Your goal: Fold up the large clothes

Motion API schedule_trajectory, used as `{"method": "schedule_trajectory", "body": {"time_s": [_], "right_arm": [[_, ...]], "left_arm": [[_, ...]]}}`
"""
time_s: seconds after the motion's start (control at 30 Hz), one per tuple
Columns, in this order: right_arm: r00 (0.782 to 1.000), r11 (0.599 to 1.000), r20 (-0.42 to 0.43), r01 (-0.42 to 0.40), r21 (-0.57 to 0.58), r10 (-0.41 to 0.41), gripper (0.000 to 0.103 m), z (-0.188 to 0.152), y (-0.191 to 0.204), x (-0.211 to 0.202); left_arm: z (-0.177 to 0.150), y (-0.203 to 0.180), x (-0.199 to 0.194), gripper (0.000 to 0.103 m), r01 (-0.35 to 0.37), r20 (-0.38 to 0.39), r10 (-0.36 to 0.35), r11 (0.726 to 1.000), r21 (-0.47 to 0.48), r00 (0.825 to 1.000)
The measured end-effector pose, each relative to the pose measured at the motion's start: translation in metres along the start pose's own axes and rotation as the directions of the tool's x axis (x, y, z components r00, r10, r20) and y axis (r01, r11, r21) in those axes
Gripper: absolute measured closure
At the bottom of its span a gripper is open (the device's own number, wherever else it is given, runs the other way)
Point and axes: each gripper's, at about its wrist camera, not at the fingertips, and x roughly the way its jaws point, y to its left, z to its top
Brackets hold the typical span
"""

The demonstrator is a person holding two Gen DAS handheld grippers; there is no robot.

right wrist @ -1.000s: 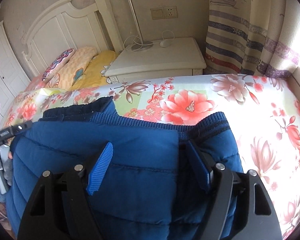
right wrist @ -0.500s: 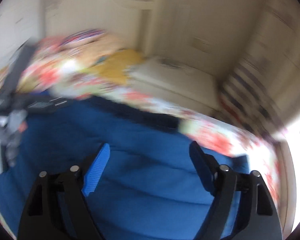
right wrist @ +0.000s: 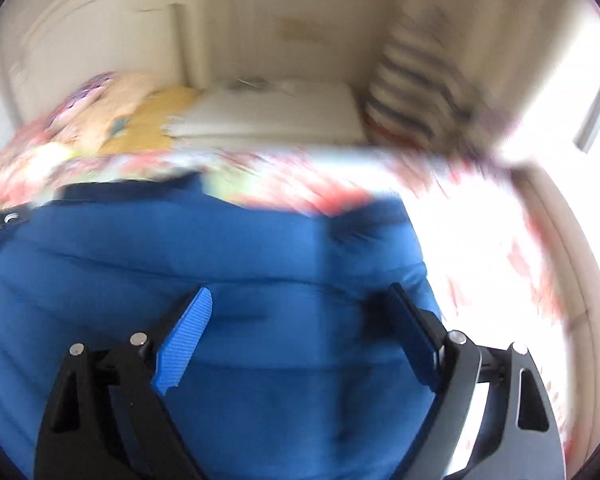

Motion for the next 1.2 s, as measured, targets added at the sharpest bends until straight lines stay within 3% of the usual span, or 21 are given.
{"method": "schedule_trajectory", "body": {"time_s": [0.07, 0.2, 0.3, 0.37, 0.47, 0.57, 0.63, 0.7, 0.73, 0.8, 0.87, 1.0, 1.07, 1.13, 1.2], "right_arm": [[0.995, 0.990, 0.004, -0.098, 0.104, 0.098, 0.017, -0.003, -0.022, 0.005], [0.999, 0.999, -0.021, -0.025, 0.034, 0.025, 0.016, -0.003, -0.006, 0.009], [0.999, 0.998, -0.012, -0.043, 0.045, 0.044, 0.020, 0.001, -0.008, 0.002], [0.999, 1.000, 0.031, 0.021, -0.006, -0.021, 0.023, 0.000, 0.001, -0.023], [0.992, 0.993, 0.120, -0.034, -0.112, 0.048, 0.021, -0.007, 0.028, -0.068], [0.989, 0.964, 0.111, -0.066, -0.258, 0.098, 0.017, -0.030, 0.069, -0.090], [0.988, 0.946, 0.075, -0.102, -0.308, 0.131, 0.017, -0.045, 0.087, -0.088], [0.994, 0.931, 0.029, -0.090, -0.355, 0.107, 0.015, -0.064, 0.105, -0.068], [0.996, 0.930, 0.033, -0.069, -0.361, 0.086, 0.010, -0.071, 0.107, -0.056], [0.991, 0.942, 0.059, -0.094, -0.323, 0.119, 0.008, -0.075, 0.100, -0.053], [0.989, 0.948, 0.051, -0.117, -0.298, 0.138, 0.008, -0.074, 0.094, -0.053], [0.994, 0.970, 0.072, -0.063, -0.234, 0.082, 0.009, -0.072, 0.079, -0.071], [0.993, 0.989, 0.105, -0.043, -0.144, 0.058, 0.009, -0.075, 0.051, -0.081], [0.996, 0.998, 0.083, -0.012, -0.064, 0.017, 0.009, -0.082, 0.021, -0.071], [0.988, 0.992, 0.095, -0.126, 0.008, 0.124, 0.008, -0.090, -0.002, -0.063]], "left_arm": [[0.000, 0.000, 0.000, 0.004, -0.004, -0.001, 0.004, 1.000, 0.002, 1.000], [0.001, 0.000, 0.001, 0.004, -0.006, -0.002, 0.006, 1.000, 0.003, 1.000], [0.002, 0.001, -0.002, 0.004, -0.004, -0.019, 0.004, 1.000, -0.007, 1.000], [0.002, -0.011, -0.024, 0.009, -0.072, -0.014, 0.073, 0.997, 0.009, 0.997], [-0.012, -0.047, -0.074, 0.006, -0.077, 0.086, 0.066, 0.989, 0.124, 0.994], [-0.048, -0.093, -0.107, 0.005, -0.075, 0.121, 0.043, 0.960, 0.270, 0.992], [-0.075, -0.115, -0.100, 0.005, -0.103, 0.101, 0.073, 0.934, 0.342, 0.992], [-0.092, -0.117, -0.081, 0.005, -0.131, 0.074, 0.112, 0.925, 0.358, 0.991], [-0.100, -0.112, -0.066, 0.004, -0.140, 0.049, 0.131, 0.926, 0.351, 0.990], [-0.105, -0.093, -0.062, 0.004, -0.074, 0.065, 0.058, 0.959, 0.275, 0.996], [-0.104, -0.086, -0.063, 0.004, -0.072, 0.062, 0.058, 0.968, 0.241, 0.996], [-0.108, -0.083, -0.063, 0.004, -0.072, 0.065, 0.058, 0.969, 0.237, 0.996], [-0.108, -0.083, -0.065, 0.004, -0.069, 0.068, 0.055, 0.970, 0.234, 0.996], [-0.109, -0.085, -0.065, 0.004, -0.073, 0.072, 0.058, 0.968, 0.238, 0.996], [-0.110, -0.088, -0.065, 0.004, -0.074, 0.072, 0.058, 0.968, 0.242, 0.996]]}}
